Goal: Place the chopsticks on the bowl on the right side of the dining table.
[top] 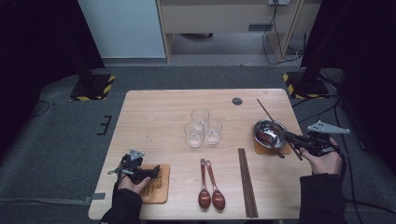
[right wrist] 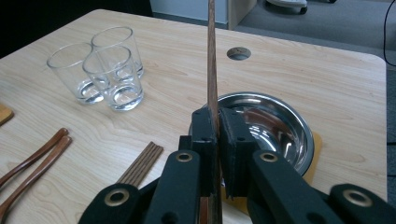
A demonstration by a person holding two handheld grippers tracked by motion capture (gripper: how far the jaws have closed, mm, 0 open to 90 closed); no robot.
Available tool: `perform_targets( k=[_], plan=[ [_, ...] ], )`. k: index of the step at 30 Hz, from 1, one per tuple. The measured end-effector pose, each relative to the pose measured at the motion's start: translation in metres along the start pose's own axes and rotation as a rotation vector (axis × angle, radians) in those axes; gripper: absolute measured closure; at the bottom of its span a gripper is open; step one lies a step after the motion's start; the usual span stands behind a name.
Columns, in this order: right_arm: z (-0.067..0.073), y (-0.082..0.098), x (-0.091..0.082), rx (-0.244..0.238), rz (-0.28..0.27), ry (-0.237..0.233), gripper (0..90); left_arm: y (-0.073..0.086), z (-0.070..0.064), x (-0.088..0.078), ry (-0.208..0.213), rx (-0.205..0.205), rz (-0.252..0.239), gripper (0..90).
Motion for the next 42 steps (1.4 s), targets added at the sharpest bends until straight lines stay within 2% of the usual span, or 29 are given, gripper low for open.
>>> perform_targets(
  k=[12, 25, 34, 42],
  plan=[
    [-0.016, -0.002, 0.01, -0.023, -0.001, -0.012, 85.1, 0.0, 0.0, 0.0, 0.001, -0.002, 0.0, 0.0],
    [-0.037, 0.01, 0.026, 0.007, 0.037, -0.002, 85.1, 0.0, 0.0, 0.0, 0.001, -0.002, 0.0, 0.0],
    [-0.042, 0.014, 0.041, -0.01, 0.072, -0.013, 85.1, 0.0, 0.0, 0.0, 0.001, -0.002, 0.0, 0.0],
    [-0.047, 0.02, 0.052, -0.003, 0.099, -0.007, 85.1, 0.0, 0.0, 0.0, 0.001, -0.002, 0.0, 0.0]
  ],
)
Point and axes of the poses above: each handheld gripper's, and its own axes: x roughly forward along the jaws, y roughly out of its underside, z roughly to its left, the point moved 4 cm from there along x, roughly forward along the jaws, and after that the axes turned 6 degrees about -y, right-handed, at the moved point
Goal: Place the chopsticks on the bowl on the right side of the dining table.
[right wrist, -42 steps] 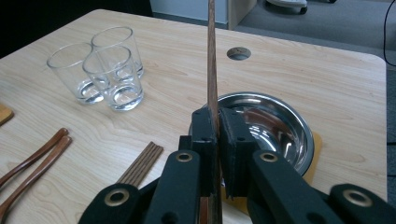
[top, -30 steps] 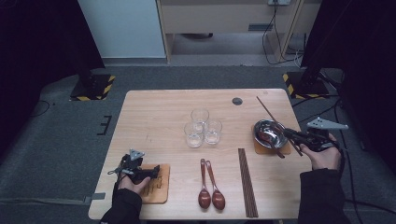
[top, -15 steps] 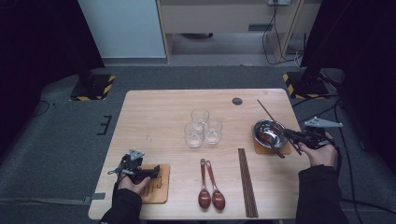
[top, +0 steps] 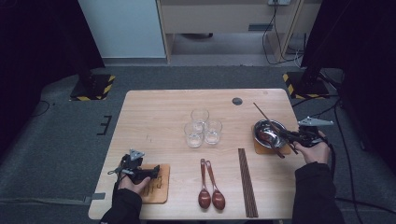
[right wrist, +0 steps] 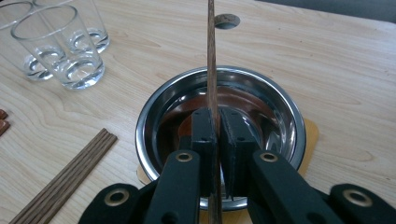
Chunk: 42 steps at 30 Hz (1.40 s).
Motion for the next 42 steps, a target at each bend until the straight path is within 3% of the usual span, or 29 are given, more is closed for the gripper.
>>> perform_targets(
  k=[15, 37, 42],
  plan=[
    [-0.006, 0.014, 0.019, 0.007, 0.074, 0.012, 85.1, 0.0, 0.0, 0.0, 0.0, 0.0, 0.0, 0.0],
    [-0.005, 0.017, 0.027, -0.003, 0.098, 0.024, 84.9, 0.0, 0.0, 0.0, 0.0, 0.0, 0.0, 0.0],
    [-0.004, 0.015, 0.026, 0.009, 0.083, 0.025, 80.1, 0.0, 0.0, 0.0, 0.0, 0.0, 0.0, 0.0]
  ],
)
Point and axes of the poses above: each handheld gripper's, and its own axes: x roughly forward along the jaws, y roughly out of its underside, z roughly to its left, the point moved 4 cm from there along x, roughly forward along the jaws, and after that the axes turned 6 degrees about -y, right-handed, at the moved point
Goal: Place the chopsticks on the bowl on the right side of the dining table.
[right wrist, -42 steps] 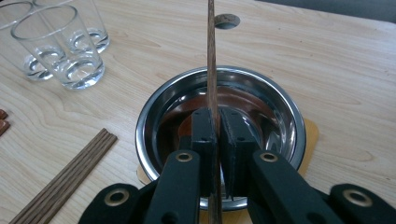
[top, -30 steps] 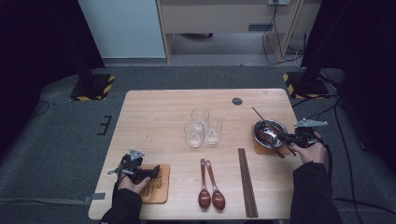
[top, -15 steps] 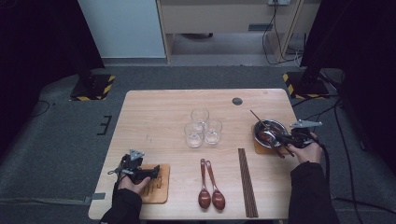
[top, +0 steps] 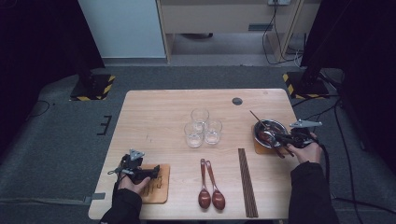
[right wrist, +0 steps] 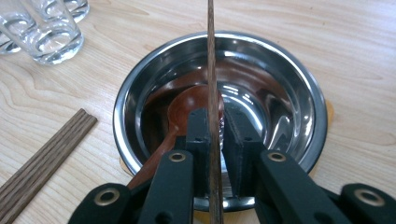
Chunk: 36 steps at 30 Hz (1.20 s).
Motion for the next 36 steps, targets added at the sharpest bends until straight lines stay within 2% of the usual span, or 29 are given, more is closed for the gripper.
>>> perform_targets(
  k=[7, 21, 36],
  plan=[
    [0.003, -0.006, -0.014, -0.004, -0.045, 0.012, 75.4, 0.0, 0.0, 0.0, -0.001, 0.002, 0.0, 0.0],
    [0.022, -0.012, -0.044, 0.008, -0.125, 0.007, 67.8, 0.0, 0.0, 0.0, 0.0, 0.0, 0.0, 0.0],
    [0.043, -0.013, -0.066, -0.025, -0.172, -0.01, 63.2, 0.0, 0.0, 0.0, 0.0, 0.001, 0.0, 0.0]
  ],
)
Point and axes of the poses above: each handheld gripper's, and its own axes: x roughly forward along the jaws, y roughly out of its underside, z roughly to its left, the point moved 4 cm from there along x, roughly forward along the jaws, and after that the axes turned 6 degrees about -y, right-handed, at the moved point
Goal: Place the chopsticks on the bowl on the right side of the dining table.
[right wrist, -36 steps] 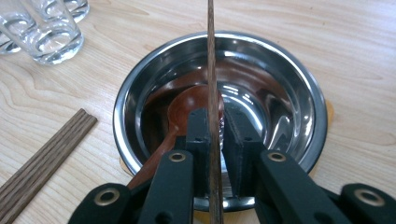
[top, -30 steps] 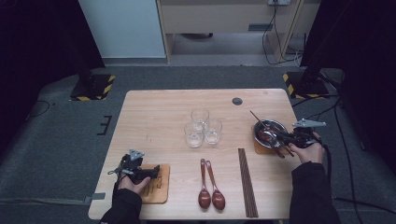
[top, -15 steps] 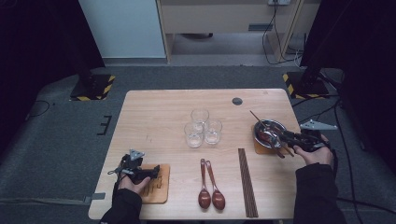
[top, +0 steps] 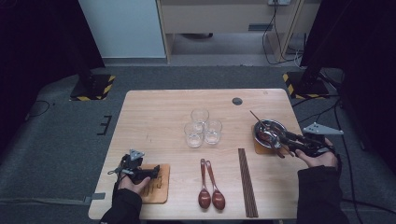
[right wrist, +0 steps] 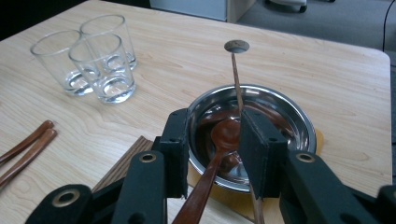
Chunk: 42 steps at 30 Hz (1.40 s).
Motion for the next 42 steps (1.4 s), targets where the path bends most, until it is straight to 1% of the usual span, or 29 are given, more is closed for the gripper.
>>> perform_targets(
  k=[4, 8, 9, 15, 18, 21, 25, 29, 31, 33, 35, 40, 42],
  plan=[
    [0.008, -0.004, -0.005, -0.01, -0.016, -0.01, 62.5, 0.0, 0.0, 0.0, 0.001, -0.001, 0.0, 0.0],
    [0.017, -0.006, -0.006, -0.023, -0.013, -0.018, 61.8, 0.0, 0.0, 0.0, 0.0, -0.001, 0.0, 0.0],
    [0.019, -0.007, -0.006, -0.032, -0.011, -0.021, 61.8, 0.0, 0.0, 0.0, 0.001, -0.002, 0.0, 0.0],
    [0.035, -0.012, -0.004, -0.06, -0.023, -0.038, 61.8, 0.0, 0.0, 0.0, 0.001, -0.001, 0.0, 0.0],
    [0.042, -0.014, -0.001, -0.06, -0.031, -0.051, 61.8, 0.0, 0.0, 0.0, 0.0, -0.002, 0.0, 0.0],
    [0.047, -0.014, 0.003, -0.065, -0.023, -0.058, 61.2, 0.0, 0.0, 0.0, 0.001, -0.002, 0.0, 0.0],
    [0.053, -0.012, 0.008, -0.065, -0.014, -0.06, 60.7, 0.0, 0.0, 0.0, 0.001, -0.002, 0.0, 0.0],
    [0.058, -0.011, 0.01, -0.068, -0.02, -0.059, 60.9, 0.0, 0.0, 0.0, 0.001, -0.001, 0.0, 0.0],
    [0.061, -0.01, 0.012, -0.066, -0.021, -0.063, 61.2, 0.0, 0.0, 0.0, 0.001, -0.001, 0.0, 0.0],
    [0.064, -0.008, 0.016, -0.068, -0.008, -0.076, 61.0, 0.0, 0.0, 0.0, 0.001, -0.002, 0.0, 0.0],
    [0.067, -0.006, 0.019, -0.074, -0.006, -0.079, 60.9, 0.0, 0.0, 0.0, 0.001, -0.001, 0.0, 0.0],
    [0.072, -0.002, 0.025, -0.067, -0.013, -0.061, 61.7, 0.0, 0.0, 0.0, 0.001, -0.001, 0.0, 0.0],
    [0.074, 0.001, 0.027, -0.063, -0.005, -0.064, 61.7, 0.0, 0.0, 0.0, 0.001, -0.001, 0.0, 0.0]
  ],
)
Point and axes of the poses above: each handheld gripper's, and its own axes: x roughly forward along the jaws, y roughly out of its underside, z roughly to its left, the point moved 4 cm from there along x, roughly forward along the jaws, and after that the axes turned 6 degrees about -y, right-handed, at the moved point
